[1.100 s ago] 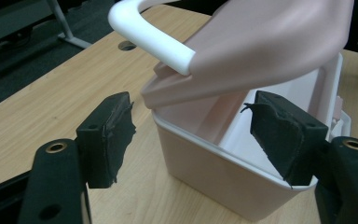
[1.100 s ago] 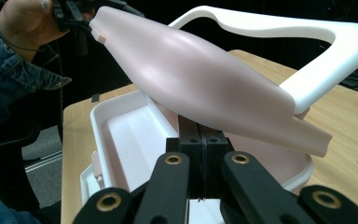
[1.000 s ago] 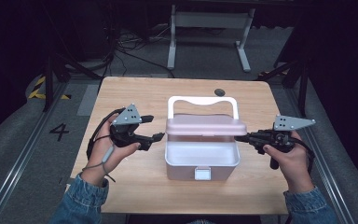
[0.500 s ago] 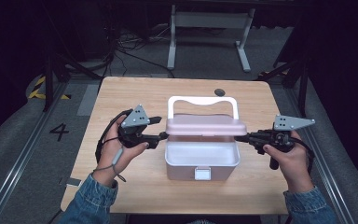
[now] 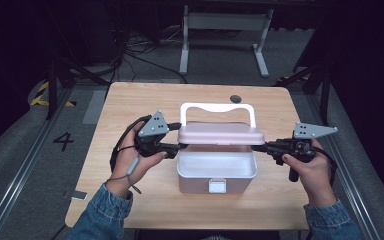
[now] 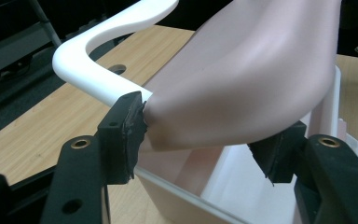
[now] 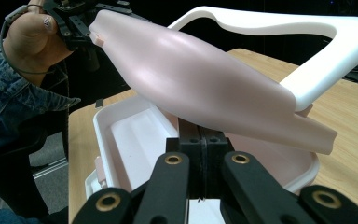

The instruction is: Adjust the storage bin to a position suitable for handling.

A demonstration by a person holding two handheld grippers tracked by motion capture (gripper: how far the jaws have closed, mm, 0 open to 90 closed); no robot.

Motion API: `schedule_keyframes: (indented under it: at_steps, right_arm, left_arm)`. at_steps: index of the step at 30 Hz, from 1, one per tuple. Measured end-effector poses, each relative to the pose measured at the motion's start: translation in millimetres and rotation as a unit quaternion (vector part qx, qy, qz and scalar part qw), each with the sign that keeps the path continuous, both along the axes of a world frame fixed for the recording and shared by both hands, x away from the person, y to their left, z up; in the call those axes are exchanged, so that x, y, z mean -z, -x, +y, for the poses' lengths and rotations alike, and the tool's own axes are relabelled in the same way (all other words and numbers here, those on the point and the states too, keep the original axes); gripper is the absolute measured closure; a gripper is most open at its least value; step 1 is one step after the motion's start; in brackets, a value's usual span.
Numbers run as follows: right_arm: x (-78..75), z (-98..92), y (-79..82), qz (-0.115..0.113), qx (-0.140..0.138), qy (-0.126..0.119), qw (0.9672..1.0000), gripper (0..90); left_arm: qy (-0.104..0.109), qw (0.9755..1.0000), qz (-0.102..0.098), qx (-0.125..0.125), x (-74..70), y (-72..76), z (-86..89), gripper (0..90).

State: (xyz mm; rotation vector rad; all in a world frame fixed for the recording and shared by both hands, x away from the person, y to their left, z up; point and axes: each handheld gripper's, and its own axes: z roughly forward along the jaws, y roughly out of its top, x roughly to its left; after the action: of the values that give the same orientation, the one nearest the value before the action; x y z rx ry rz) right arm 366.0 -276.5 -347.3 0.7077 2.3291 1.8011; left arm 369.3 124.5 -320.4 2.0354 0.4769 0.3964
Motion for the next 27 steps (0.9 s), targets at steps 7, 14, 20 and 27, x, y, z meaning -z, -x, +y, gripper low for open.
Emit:
schedule_keyframes:
  at_steps: [7,14,20,27]
  right_arm:
    - [-0.7,-1.2,0.9,0.002,0.001,0.0,1.0,90.0]
    - [-3.2,-3.6,4.0,0.0,0.006,0.004,1.0,88.3]
    - [-9.8,-10.7,9.2,-0.009,0.011,0.007,0.9999,87.4]
    - [-9.8,-18.2,12.7,-0.004,0.019,0.005,0.9998,87.4]
  left_arm:
    - [0.002,1.0,-0.007,-0.004,-2.7,-2.7,-0.9,44.3]
    - [0.002,0.9999,-0.008,-0.006,-5.1,-5.5,-0.5,46.6]
    - [0.0,0.9999,-0.014,-0.008,-13.8,-11.5,-1.1,49.3]
    - [0.007,0.9998,-0.018,0.001,-22.1,-19.1,-5.1,51.8]
